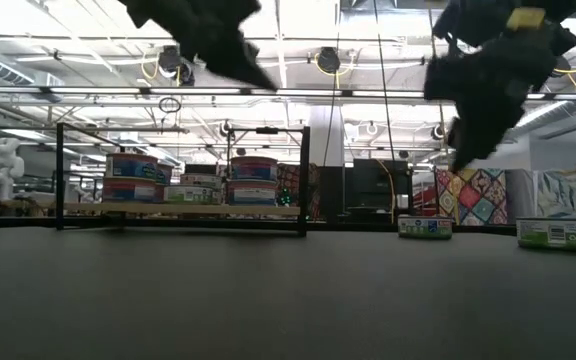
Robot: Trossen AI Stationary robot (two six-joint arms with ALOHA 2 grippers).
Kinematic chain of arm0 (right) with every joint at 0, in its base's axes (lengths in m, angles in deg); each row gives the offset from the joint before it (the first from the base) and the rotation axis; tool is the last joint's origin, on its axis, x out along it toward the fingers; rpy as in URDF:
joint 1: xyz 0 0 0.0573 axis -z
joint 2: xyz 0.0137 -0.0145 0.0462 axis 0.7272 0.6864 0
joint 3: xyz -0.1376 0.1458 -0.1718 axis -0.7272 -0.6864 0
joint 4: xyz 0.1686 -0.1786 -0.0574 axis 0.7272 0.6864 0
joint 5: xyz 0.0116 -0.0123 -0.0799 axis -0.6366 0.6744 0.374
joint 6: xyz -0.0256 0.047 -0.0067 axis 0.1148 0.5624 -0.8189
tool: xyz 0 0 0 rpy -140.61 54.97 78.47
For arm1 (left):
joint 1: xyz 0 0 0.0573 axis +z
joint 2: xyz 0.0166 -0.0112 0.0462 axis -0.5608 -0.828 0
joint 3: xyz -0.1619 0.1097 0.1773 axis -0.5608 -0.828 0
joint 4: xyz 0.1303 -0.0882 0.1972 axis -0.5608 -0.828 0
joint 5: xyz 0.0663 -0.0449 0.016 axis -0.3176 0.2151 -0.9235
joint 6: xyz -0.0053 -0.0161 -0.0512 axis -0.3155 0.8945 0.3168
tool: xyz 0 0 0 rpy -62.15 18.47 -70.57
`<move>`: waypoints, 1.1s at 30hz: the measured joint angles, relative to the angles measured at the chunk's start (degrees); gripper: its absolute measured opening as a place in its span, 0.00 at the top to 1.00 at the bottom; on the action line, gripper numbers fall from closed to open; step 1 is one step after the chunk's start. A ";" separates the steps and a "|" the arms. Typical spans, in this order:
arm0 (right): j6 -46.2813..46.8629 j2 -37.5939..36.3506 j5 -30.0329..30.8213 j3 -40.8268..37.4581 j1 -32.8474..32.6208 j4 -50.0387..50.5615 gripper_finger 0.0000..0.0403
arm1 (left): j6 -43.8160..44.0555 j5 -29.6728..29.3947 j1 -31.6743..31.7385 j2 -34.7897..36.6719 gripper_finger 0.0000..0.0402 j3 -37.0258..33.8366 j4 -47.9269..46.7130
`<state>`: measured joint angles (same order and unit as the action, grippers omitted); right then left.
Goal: Stack canned seafood by type on shelf
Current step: Stack the green tuna can on top of the green tuna can on the shelf
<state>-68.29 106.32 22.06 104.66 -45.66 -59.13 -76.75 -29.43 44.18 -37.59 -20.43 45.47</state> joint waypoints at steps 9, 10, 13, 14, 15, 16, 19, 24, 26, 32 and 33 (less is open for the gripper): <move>16.74 0.00 9.54 0.02 0.07 21.57 1.00 | 2.00 6.71 -10.04 -3.99 0.79 0.02 11.74; 17.79 0.00 9.95 0.02 0.07 22.58 1.00 | 3.21 6.28 -10.79 -5.31 0.76 0.02 12.80; 19.65 0.00 10.54 0.02 0.07 24.24 1.00 | 7.12 3.98 -12.83 -9.16 0.68 0.01 13.46; 20.28 0.00 10.68 0.02 0.18 24.78 1.00 | 8.38 3.28 -13.29 -10.13 0.65 0.00 13.46; 20.88 0.00 11.25 0.02 0.40 25.62 1.00 | 9.67 2.38 -13.66 -10.81 0.64 0.00 13.49; 21.58 0.00 12.10 0.02 0.67 26.48 1.00 | 10.88 1.77 -13.94 -11.25 0.63 0.00 13.30; 24.25 0.00 15.11 0.02 1.86 30.02 1.00 | 12.41 1.03 -14.62 -11.76 0.62 -0.02 9.83; 26.94 0.00 15.15 0.02 3.19 32.80 1.00 | 13.59 -4.88 -15.87 -9.60 0.63 -6.02 8.82; 27.65 0.02 12.95 0.02 3.10 32.55 1.00 | 14.76 -6.86 -16.22 -6.52 0.64 -9.76 10.02; 34.72 0.06 10.35 0.02 0.63 32.62 1.00 | 18.49 -8.49 -16.40 1.37 0.64 -21.03 19.17; 36.03 0.13 10.31 0.02 -0.07 32.60 1.00 | 18.48 -8.54 -16.57 1.73 0.64 -23.10 23.40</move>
<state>-32.26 106.46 32.36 104.68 -45.72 -26.54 -58.27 -37.97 27.61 -35.86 -43.53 68.88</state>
